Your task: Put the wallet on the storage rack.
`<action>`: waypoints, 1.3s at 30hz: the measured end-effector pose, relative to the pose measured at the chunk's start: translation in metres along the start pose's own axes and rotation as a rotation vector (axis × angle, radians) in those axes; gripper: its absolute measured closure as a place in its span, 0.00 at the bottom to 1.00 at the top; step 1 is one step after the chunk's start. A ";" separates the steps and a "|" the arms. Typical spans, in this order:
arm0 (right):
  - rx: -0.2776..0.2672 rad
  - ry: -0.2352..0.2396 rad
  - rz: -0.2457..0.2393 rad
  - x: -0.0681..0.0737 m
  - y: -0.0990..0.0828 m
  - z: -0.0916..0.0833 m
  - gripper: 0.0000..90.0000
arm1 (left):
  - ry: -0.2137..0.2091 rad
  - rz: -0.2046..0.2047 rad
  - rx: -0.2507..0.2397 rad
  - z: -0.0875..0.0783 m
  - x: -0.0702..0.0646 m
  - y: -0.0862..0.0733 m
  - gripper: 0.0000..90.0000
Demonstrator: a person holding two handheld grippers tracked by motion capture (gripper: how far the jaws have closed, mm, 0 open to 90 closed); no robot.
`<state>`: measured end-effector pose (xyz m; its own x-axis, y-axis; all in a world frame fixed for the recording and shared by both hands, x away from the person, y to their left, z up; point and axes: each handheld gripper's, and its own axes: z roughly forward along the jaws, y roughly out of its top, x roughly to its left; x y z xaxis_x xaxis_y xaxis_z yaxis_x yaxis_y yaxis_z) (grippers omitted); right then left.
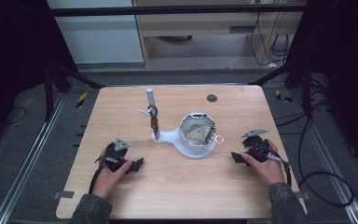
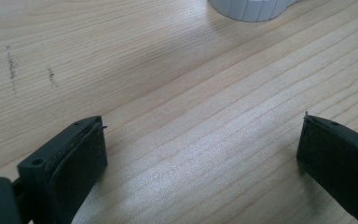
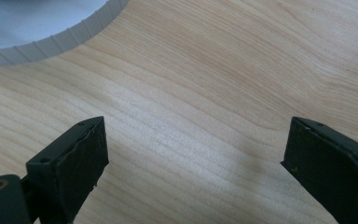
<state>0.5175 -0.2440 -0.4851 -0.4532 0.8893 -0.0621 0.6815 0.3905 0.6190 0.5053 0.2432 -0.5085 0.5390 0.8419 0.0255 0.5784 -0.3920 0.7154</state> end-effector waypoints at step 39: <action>-0.134 -0.036 0.131 -0.002 -0.013 0.024 0.02 | -0.001 0.003 0.003 0.000 0.000 0.000 0.01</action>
<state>0.5232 -0.2454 -0.5118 -0.3431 0.9393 -0.0008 0.6495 0.2378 0.7222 0.5054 0.2433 -0.5084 0.5408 0.8407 0.0269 0.5786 -0.3950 0.7136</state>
